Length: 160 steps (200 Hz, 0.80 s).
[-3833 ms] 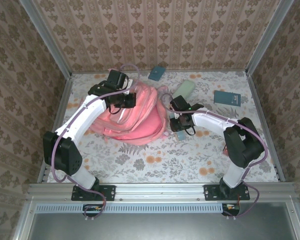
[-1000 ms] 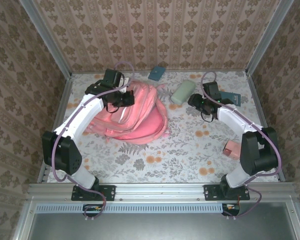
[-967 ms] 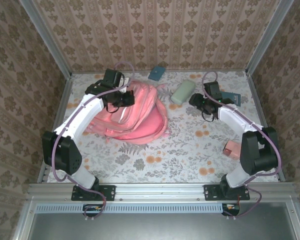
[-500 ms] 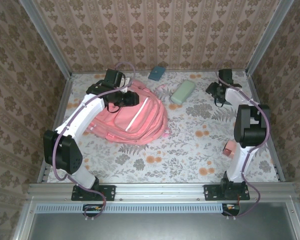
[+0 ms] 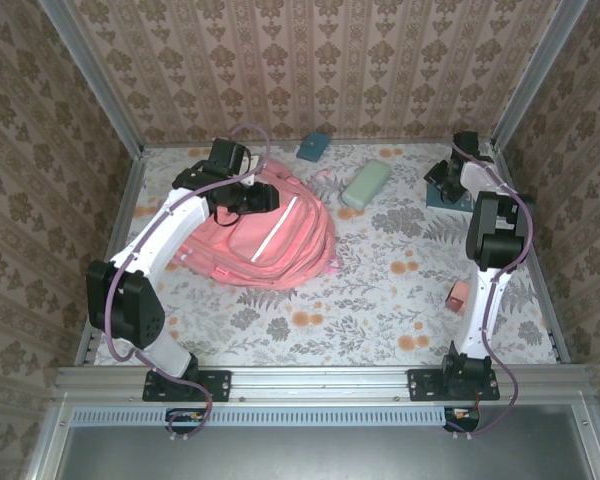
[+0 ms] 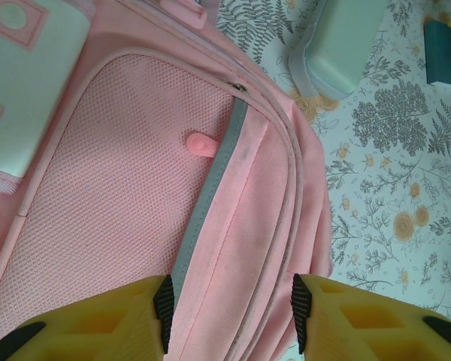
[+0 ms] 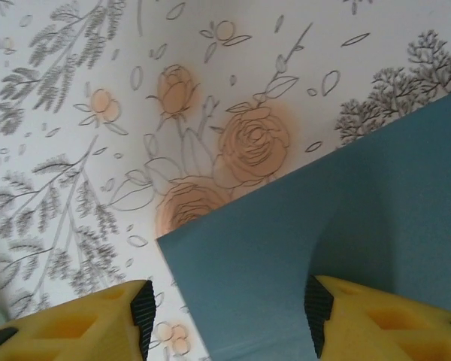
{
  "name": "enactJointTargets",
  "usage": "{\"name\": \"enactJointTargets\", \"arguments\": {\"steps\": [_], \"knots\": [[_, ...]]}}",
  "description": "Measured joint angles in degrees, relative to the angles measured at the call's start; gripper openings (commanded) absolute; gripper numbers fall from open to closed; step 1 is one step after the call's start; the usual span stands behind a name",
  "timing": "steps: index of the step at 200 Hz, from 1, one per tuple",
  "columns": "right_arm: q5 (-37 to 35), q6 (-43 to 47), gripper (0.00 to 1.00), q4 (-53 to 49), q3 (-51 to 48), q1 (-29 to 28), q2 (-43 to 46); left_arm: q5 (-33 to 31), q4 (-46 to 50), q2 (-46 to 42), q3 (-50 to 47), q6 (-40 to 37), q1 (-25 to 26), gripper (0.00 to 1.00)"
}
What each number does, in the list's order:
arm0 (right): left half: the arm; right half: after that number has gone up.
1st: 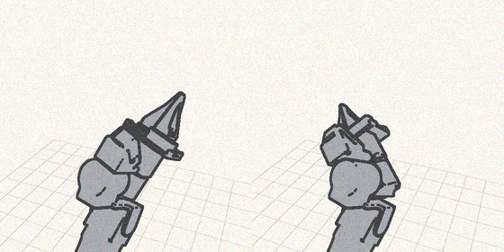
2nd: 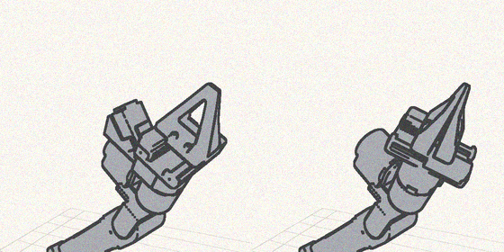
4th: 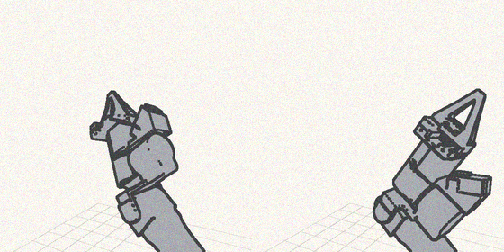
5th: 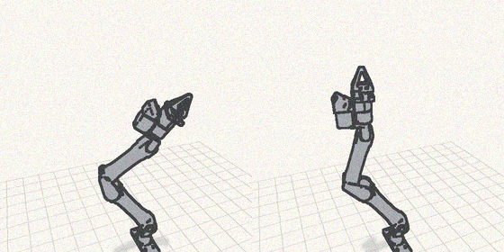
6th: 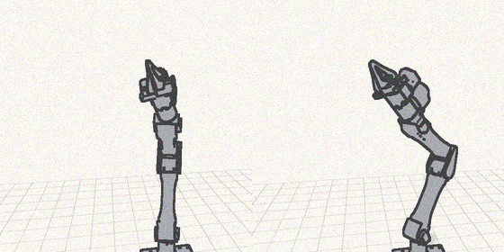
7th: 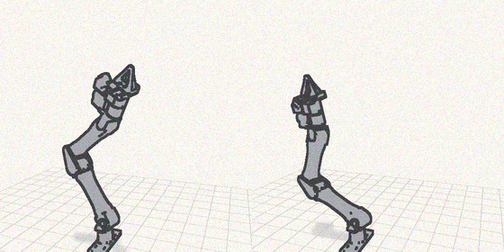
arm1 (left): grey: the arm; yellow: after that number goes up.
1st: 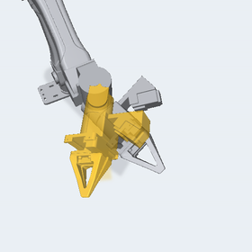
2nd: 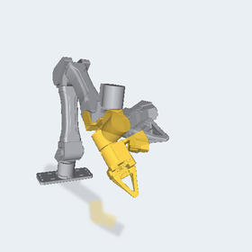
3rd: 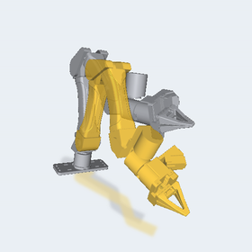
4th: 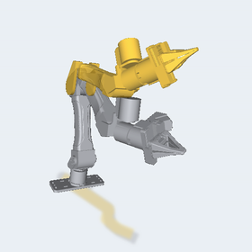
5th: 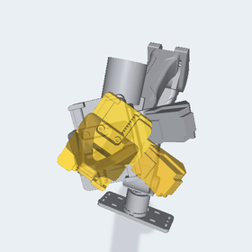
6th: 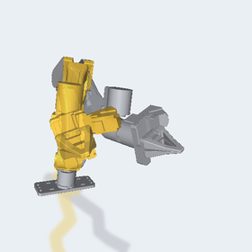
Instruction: Pack the student bag
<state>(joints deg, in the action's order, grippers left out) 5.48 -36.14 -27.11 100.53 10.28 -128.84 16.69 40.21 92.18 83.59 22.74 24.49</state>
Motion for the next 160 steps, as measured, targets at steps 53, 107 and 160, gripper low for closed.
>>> {"name": "enactJointTargets", "arguments": {"steps": [53, 107, 160], "knots": [[4.26, -2.95, 0.58, 3.28, -12.98, -5.35, 7.91, 1.42, -1.20, 0.09, 0.00, 0.37, 0.02, 0.48], [6.60, -8.92, 0.59, 5.79, -29.53, -15.89, 19.80, 3.41, -4.37, 2.27, -0.66, 2.19, 2.16, 0.47], [7.19, -11.93, 0.61, 4.63, -32.87, -20.33, 23.93, 4.59, -8.76, 7.19, -1.36, 6.95, 9.94, 0.47]]}}
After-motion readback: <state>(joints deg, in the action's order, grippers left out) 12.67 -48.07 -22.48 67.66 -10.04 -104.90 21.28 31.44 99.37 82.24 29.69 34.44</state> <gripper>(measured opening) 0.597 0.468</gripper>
